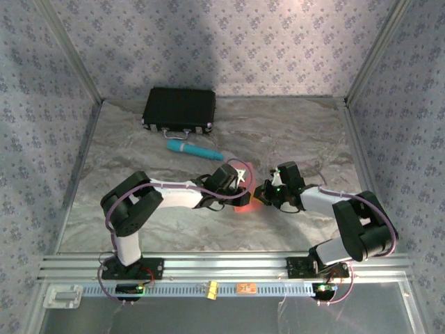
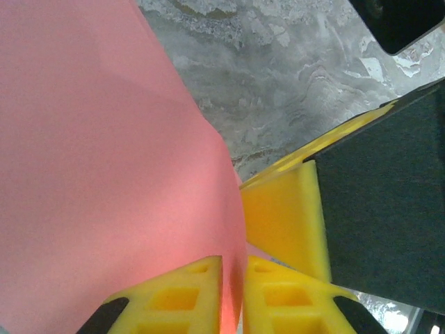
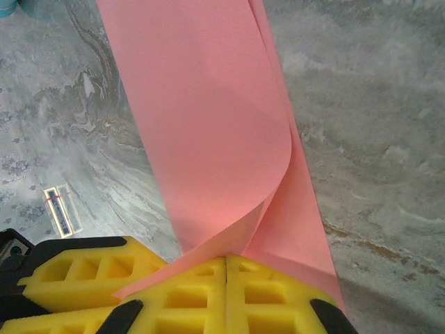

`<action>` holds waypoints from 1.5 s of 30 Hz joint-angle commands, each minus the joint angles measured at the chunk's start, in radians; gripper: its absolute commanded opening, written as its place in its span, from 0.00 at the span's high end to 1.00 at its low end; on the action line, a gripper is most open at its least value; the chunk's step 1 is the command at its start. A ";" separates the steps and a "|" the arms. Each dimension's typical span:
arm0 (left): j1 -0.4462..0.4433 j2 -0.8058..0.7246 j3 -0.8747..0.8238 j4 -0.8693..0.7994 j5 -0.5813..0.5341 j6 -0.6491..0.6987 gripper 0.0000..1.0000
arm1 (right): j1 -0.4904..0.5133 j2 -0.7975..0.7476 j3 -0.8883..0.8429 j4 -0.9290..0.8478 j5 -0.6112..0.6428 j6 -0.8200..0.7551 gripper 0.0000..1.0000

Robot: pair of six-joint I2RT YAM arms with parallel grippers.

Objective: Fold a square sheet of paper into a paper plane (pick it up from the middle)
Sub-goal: Fold the triangle a second time at the center of the table.

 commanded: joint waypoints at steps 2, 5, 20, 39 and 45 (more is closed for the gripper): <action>0.014 0.006 0.047 -0.034 0.033 0.035 0.83 | 0.006 0.010 -0.006 0.004 -0.010 0.010 0.96; 0.020 0.004 0.054 -0.051 0.044 0.051 0.81 | 0.007 0.012 -0.003 0.000 -0.009 0.008 0.96; 0.036 0.032 0.104 -0.130 0.089 0.116 0.83 | 0.006 0.015 -0.001 -0.003 -0.010 0.007 0.96; 0.051 0.022 0.099 -0.125 0.101 0.123 1.00 | 0.005 0.005 0.006 -0.073 0.046 0.005 0.96; 0.051 0.019 0.094 -0.112 0.095 0.109 1.00 | 0.007 0.016 0.011 -0.053 0.032 0.009 0.97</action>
